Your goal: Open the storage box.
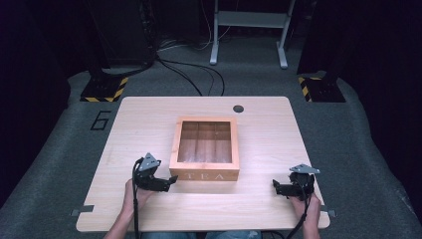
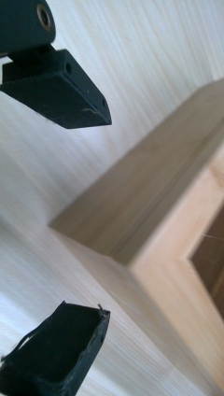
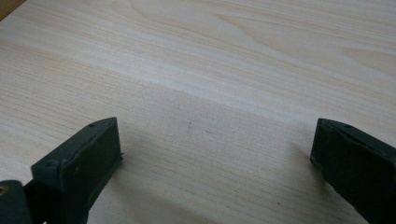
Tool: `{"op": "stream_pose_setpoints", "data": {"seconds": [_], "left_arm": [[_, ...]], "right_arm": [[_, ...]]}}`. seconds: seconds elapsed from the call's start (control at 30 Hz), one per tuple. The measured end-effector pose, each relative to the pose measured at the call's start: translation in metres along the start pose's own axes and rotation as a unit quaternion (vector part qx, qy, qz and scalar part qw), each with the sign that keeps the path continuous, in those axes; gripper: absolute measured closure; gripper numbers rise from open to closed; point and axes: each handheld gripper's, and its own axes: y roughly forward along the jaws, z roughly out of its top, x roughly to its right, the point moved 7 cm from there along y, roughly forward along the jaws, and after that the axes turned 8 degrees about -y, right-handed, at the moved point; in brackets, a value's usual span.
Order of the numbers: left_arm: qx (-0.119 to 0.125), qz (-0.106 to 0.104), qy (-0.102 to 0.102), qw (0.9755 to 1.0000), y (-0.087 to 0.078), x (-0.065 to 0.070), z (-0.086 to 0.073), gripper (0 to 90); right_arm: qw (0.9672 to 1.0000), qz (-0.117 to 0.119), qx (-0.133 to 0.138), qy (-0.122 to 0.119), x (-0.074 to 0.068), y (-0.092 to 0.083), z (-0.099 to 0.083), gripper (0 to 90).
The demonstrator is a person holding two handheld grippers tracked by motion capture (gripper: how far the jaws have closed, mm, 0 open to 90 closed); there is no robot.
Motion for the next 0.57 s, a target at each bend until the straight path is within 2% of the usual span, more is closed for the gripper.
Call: {"op": "stream_pose_setpoints", "data": {"seconds": [0.07, 0.13, 0.23, 0.33, 0.4, 0.43, 0.5, 0.57], "left_arm": [[-0.004, 0.01, -0.008, 0.9999, -0.004, -0.003, -0.01, 4.1], [-0.017, 0.024, -0.005, 0.9996, -0.009, -0.008, -0.021, 3.1], [-0.043, 0.04, -0.01, 0.9982, -0.012, -0.014, -0.038, 0.6], [-0.055, 0.056, -0.009, 0.9968, -0.015, -0.017, -0.051, 0.0], [-0.061, 0.062, -0.006, 0.9962, -0.016, -0.017, -0.057, 0.0], [-0.065, 0.059, -0.012, 0.9961, -0.017, -0.017, -0.059, 0.0], [-0.064, 0.066, -0.006, 0.9957, -0.019, -0.019, -0.059, 0.0], [-0.064, 0.066, -0.013, 0.9957, -0.018, -0.019, -0.06, 0.0]], "right_arm": [[1.0, 0.001, -0.004, -0.001, 0.0, 0.0, 0.0, 1.2], [1.0, 0.001, -0.003, -0.002, 0.0, 0.0, 0.0, 1.2], [1.0, 0.001, -0.003, -0.001, 0.0, 0.0, 0.0, 1.2], [1.0, 0.001, -0.004, -0.004, 0.0, 0.0, -0.001, 1.2], [1.0, 0.001, -0.003, -0.003, 0.0, 0.0, 0.0, 1.2], [1.0, 0.001, -0.003, -0.002, 0.0, 0.0, 0.0, 1.2], [1.0, 0.001, -0.003, -0.002, 0.0, 0.0, 0.0, 1.2], [1.0, 0.001, -0.004, -0.003, 0.0, 0.0, -0.001, 1.2]]}}
